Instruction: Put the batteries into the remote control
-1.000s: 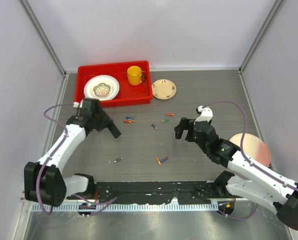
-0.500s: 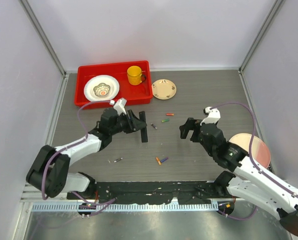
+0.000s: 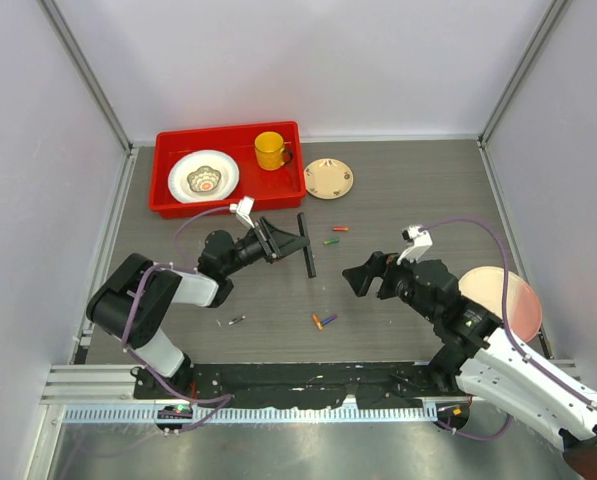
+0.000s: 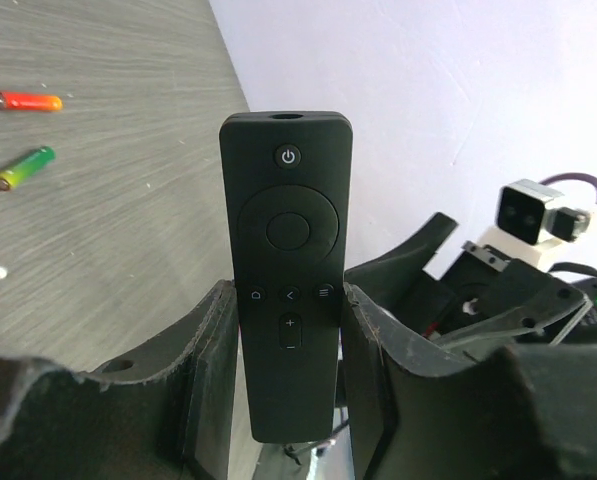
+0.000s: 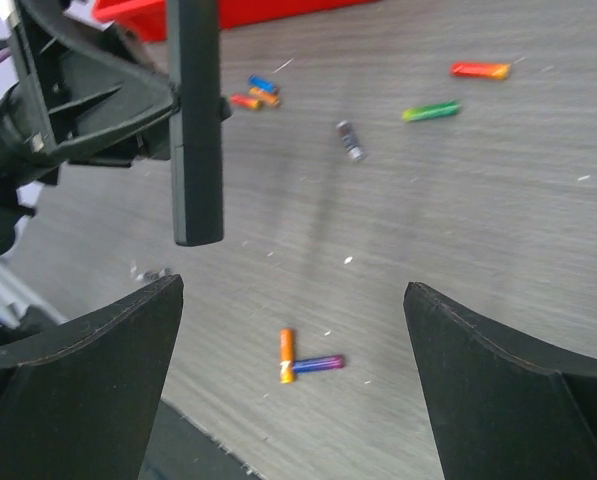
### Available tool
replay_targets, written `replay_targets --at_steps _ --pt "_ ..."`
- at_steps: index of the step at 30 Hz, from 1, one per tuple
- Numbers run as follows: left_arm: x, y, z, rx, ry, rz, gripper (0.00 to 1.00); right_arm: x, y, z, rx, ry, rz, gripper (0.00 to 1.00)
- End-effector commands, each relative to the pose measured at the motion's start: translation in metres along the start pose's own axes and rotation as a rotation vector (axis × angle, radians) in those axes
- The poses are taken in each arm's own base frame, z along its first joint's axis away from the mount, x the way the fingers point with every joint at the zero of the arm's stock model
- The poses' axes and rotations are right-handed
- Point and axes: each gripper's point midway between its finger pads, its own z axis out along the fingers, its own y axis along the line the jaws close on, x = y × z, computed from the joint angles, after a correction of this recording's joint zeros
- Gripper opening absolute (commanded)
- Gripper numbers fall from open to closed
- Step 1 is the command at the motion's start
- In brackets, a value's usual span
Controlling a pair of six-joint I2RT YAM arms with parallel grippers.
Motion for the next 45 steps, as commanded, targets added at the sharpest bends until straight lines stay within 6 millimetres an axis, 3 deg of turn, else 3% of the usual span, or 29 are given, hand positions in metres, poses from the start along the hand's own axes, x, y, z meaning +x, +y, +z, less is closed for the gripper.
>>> replay_targets --at_steps 1,7,11,13,15,21,27,35,45 --pt "-0.007 -0.076 -0.009 0.313 -0.026 0.097 0.00 -0.001 0.047 -0.002 -0.255 -0.007 0.102 0.98" --pt "0.000 -0.099 -0.012 0.390 0.059 0.115 0.00 -0.007 0.087 -0.009 -0.479 0.000 0.199 0.98" --pt "0.002 -0.108 -0.015 0.412 0.081 0.107 0.00 -0.014 0.095 -0.008 -0.565 -0.005 0.290 0.98" --pt "0.002 -0.113 -0.017 0.423 0.077 0.114 0.00 -0.020 0.092 -0.006 -0.599 -0.025 0.326 0.98" --pt "0.001 -0.116 -0.019 0.428 0.072 0.118 0.00 -0.014 0.089 0.001 -0.619 0.030 0.379 0.98" --pt "0.002 -0.121 -0.018 0.437 0.068 0.111 0.00 -0.009 0.095 0.002 -0.695 0.056 0.399 0.98" --pt "0.005 -0.122 -0.012 0.444 0.077 0.104 0.00 -0.019 0.105 0.001 -0.740 0.047 0.381 0.98" --pt "0.008 -0.132 -0.007 0.468 0.086 0.097 0.00 -0.002 0.096 0.020 -0.668 0.134 0.338 0.90" --pt "0.012 -0.134 -0.005 0.474 0.099 0.090 0.00 -0.003 0.100 0.024 -0.698 0.124 0.343 0.85"
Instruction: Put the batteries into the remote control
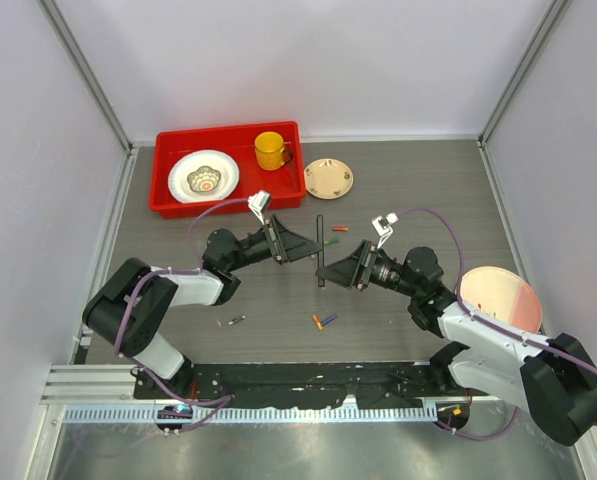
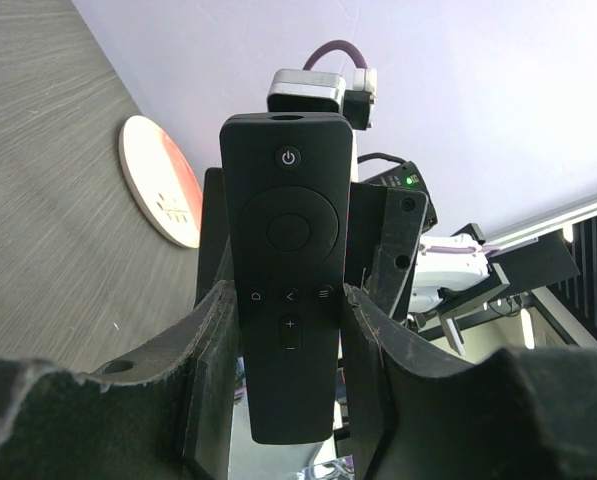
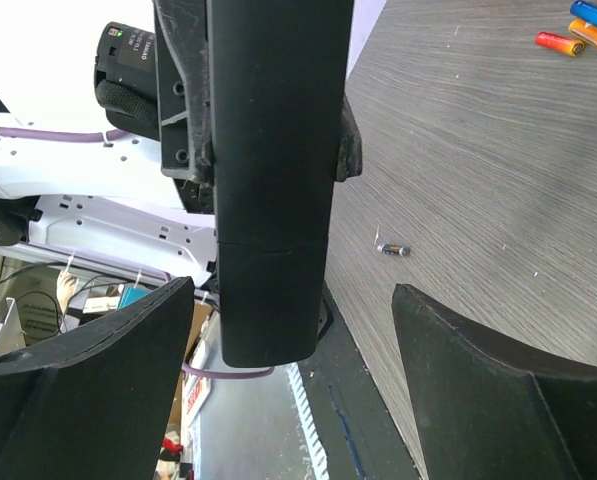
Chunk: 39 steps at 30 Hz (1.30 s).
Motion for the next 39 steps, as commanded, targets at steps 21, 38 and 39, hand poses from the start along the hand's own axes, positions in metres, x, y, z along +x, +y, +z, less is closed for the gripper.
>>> replay_targets --at_steps 21,38,39 --pt "-0.011 -0.057 0.007 0.223 -0.053 0.163 0.14 0.005 0.034 -0.002 -0.185 0.047 -0.069 0.29" --pt "-0.062 0.011 -0.007 -0.089 -0.209 0.094 1.00 -0.009 -0.026 -0.043 0.530 0.261 -0.465 0.01" --pt "-0.072 -0.002 -0.010 -0.125 -0.256 0.153 0.99 -0.011 -0.024 -0.046 0.576 0.281 -0.485 0.01"
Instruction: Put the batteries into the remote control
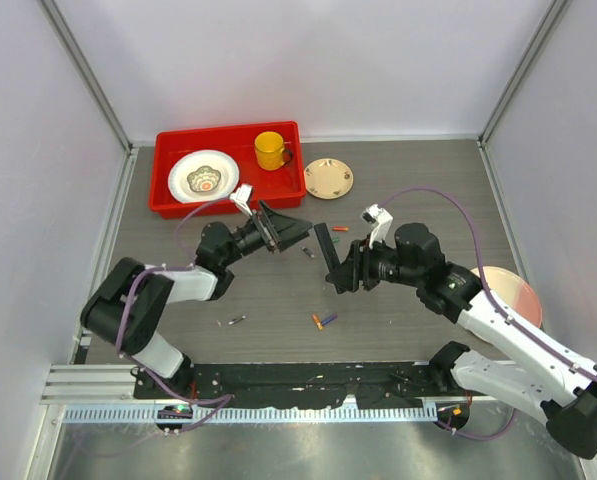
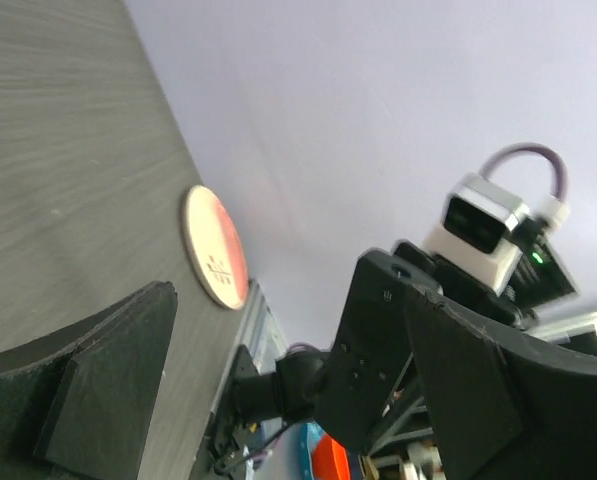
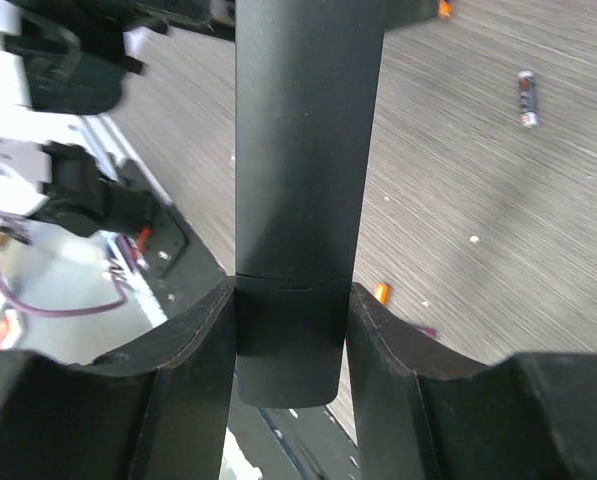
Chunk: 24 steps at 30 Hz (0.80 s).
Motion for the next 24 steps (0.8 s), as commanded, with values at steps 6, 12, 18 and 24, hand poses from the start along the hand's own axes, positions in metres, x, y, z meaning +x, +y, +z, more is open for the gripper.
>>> replay_targets --at_steps 6,12,18,24 --pt "-0.043 0.016 -0.049 -0.693 -0.179 0.443 1.00 -0.013 -0.064 -0.021 0.533 0.112 -0.223 0.01" --pt "-0.019 0.013 -0.055 -0.622 -0.165 0.329 1.00 -0.022 -0.057 -0.012 0.574 0.119 -0.284 0.01" --pt "-0.001 0.012 -0.031 -0.612 -0.116 0.312 1.00 -0.017 -0.042 0.001 0.558 0.143 -0.307 0.01" --pt "0.005 0.006 -0.006 -0.587 -0.123 0.311 1.00 -0.014 -0.039 0.007 0.561 0.139 -0.290 0.01"
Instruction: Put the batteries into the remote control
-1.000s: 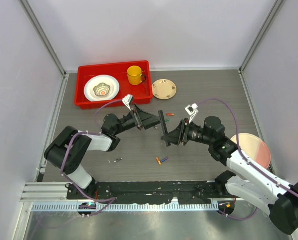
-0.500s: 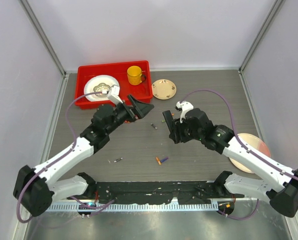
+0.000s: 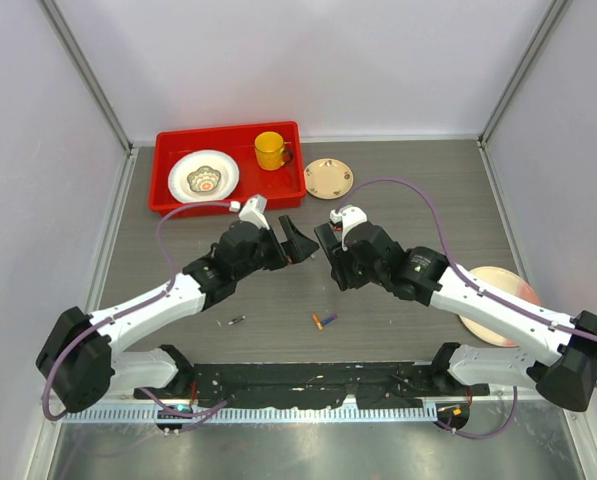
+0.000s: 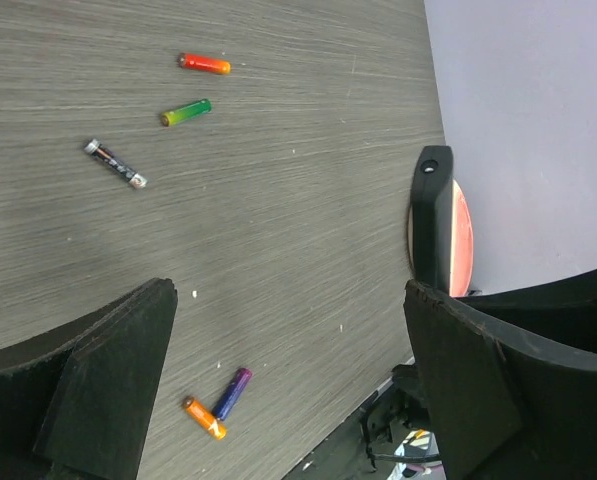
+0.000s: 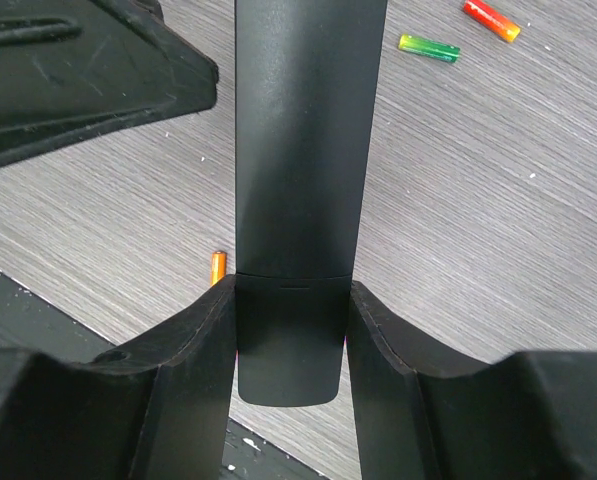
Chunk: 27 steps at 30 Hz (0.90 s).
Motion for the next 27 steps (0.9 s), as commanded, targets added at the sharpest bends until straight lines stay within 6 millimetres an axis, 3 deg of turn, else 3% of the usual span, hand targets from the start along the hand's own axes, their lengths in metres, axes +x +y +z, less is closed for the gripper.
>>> replay_targets --at_steps 1,13,20,27 --pt "-0.023 -0.041 0.007 0.087 -0.083 -0.008 1.00 -0.022 0.003 -0.004 0.021 -0.063 0.028 0.01" --pt "-0.007 -0.064 0.025 0.189 -0.063 -0.049 0.94 -0.021 0.012 0.003 -0.005 -0.058 0.033 0.01" --pt "0.000 -0.068 0.035 0.210 -0.053 -0.052 0.74 -0.022 0.015 0.002 -0.013 -0.065 0.029 0.01" --pt "0.003 -0.075 0.040 0.259 -0.047 -0.076 0.61 -0.021 0.017 0.000 -0.025 -0.069 0.030 0.01"
